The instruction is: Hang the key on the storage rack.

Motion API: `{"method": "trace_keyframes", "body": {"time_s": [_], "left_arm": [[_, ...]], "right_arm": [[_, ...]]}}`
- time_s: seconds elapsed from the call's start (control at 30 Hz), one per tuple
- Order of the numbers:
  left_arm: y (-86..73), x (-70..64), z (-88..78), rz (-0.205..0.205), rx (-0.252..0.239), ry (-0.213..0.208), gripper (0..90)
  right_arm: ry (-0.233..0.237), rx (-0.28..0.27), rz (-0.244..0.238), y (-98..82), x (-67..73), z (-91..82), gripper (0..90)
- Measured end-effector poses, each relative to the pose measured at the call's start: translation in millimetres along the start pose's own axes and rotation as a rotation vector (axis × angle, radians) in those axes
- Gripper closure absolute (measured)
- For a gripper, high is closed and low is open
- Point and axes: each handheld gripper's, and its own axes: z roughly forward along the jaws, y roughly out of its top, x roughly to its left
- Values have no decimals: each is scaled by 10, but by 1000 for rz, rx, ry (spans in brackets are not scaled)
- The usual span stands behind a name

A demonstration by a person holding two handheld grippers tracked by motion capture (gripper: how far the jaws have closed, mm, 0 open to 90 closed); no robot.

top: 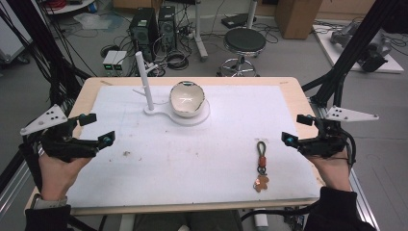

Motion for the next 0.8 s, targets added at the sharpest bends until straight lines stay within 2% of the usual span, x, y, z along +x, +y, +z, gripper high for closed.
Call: {"method": "trace_keyframes", "body": {"time_s": [0.47,0.63,0.8], "left_arm": [[-17,4,1,-5,-3,11,58],[-22,6,15,-6,1,10,58],[-38,28,25,-17,10,6,58]], "right_arm": [[-49,24,-17,-48,-30,76,9],[-61,41,19,-135,-104,106,9],[-97,70,36,-214,-184,135,9]]}}
